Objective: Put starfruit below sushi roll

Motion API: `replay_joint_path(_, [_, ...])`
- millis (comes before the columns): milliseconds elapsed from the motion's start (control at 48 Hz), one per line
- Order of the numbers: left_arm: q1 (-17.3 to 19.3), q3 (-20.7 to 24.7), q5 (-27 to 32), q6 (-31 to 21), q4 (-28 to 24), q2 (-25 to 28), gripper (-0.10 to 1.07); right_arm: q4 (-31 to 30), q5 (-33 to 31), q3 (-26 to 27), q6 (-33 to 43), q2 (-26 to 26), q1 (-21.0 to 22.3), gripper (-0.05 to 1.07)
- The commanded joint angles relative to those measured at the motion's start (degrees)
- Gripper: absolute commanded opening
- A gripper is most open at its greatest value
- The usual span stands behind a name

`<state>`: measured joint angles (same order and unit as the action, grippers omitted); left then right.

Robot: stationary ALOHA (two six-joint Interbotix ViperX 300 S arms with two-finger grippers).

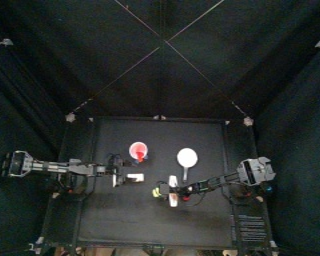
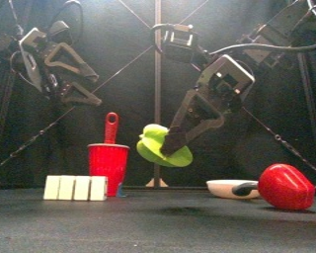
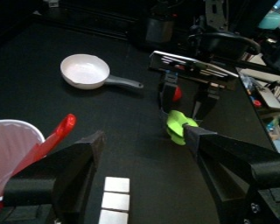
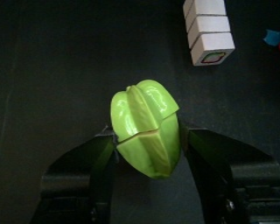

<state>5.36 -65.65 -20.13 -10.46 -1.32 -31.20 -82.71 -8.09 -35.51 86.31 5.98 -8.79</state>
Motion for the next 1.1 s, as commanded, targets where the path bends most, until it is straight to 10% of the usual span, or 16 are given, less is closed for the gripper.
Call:
replay_joint_path(0, [0.5, 0.5, -0.3, 0.0, 0.0, -0.2, 1.04, 0.2, -0.1, 1.5, 0.1, -1.9, -0.1, 0.65])
replay_joint_path(1083, [4.4, -5.4, -0.1, 0.0, 2.4, -9.5, 1.04, 16.6, -0.1, 23.1, 0.1, 14.0, -0.9, 0.65])
